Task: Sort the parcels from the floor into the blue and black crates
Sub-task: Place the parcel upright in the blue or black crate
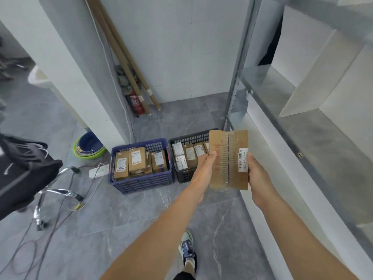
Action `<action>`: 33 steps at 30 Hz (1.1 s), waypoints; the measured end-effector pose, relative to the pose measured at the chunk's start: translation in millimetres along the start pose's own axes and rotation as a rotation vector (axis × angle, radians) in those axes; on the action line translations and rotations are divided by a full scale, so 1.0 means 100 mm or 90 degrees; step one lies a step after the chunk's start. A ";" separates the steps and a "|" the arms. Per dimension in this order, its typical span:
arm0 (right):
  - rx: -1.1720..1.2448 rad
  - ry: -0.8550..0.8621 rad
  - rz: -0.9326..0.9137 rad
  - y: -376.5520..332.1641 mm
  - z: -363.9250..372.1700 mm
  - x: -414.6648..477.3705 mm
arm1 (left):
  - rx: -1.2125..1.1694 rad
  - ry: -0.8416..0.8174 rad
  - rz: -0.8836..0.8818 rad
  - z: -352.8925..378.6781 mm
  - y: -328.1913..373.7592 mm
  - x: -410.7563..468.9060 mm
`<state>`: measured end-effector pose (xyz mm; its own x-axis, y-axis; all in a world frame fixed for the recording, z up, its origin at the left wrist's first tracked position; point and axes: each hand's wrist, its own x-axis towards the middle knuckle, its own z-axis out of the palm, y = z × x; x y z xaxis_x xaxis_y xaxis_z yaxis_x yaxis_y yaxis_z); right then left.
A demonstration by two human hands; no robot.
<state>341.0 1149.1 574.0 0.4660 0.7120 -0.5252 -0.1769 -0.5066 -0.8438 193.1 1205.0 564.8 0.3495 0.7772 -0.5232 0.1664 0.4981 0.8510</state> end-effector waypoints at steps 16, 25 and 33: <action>-0.066 -0.081 0.169 -0.43 1.06 2.40 | -0.054 0.092 -0.157 -0.72 0.29 2.35; -0.079 -0.156 0.253 -0.44 1.27 4.05 | -0.039 0.166 -0.276 -0.64 0.34 3.91; -0.161 -0.207 0.293 -0.04 1.68 5.54 | -0.054 0.205 -0.362 -0.81 -0.02 5.22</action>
<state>453.9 1627.5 268.3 0.0953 0.4851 -0.8692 -0.0666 -0.8681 -0.4918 300.5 1640.3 286.5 -0.0667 0.4532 -0.8889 0.1653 0.8836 0.4381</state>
